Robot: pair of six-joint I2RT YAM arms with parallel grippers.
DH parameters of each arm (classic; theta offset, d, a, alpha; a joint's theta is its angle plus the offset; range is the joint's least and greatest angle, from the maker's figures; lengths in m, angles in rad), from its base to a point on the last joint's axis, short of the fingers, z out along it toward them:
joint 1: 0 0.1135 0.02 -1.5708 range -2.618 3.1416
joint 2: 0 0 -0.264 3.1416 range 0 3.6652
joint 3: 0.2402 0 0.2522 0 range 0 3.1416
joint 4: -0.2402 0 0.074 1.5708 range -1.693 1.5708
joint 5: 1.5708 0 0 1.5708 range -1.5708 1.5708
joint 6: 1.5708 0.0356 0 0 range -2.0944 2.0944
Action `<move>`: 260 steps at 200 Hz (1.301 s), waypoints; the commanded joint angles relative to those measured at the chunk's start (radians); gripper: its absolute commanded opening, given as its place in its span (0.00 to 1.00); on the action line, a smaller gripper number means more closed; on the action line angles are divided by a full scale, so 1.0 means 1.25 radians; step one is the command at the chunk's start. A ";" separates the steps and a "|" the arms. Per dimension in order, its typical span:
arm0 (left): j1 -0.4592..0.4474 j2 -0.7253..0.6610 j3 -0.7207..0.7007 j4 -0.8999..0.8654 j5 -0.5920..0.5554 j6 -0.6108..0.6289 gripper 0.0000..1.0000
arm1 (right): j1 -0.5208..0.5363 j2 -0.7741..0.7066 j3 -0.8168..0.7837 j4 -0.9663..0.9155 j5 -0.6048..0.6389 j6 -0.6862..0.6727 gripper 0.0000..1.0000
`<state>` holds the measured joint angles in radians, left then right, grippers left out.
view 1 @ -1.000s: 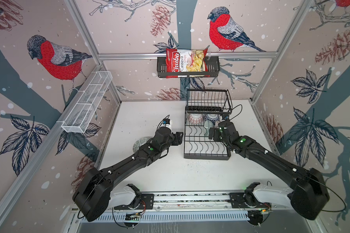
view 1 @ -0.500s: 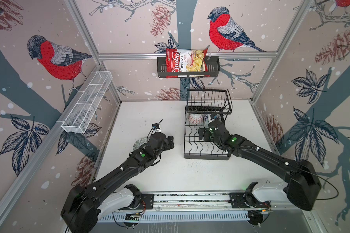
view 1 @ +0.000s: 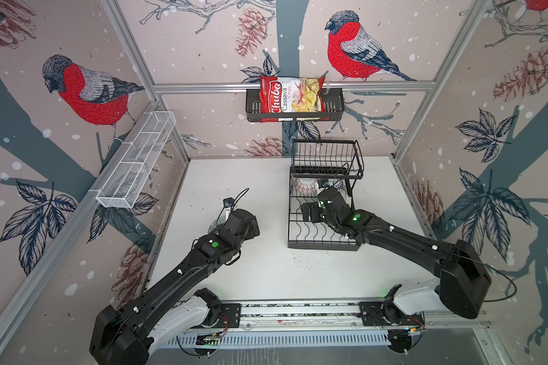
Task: Load bowls into a dish rack
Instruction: Pick up the bowl from the stack of bowls.
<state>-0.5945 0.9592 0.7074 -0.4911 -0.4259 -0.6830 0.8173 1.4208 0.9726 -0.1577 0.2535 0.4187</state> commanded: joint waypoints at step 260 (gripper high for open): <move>0.086 0.193 0.015 -0.061 -0.035 0.047 0.51 | 0.001 0.020 -0.022 0.050 -0.021 -0.022 1.00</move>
<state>-0.4915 1.1866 0.7254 -0.5709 -0.4484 -0.6281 0.8173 1.4410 0.9440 -0.1135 0.2302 0.3920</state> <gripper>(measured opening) 0.530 0.995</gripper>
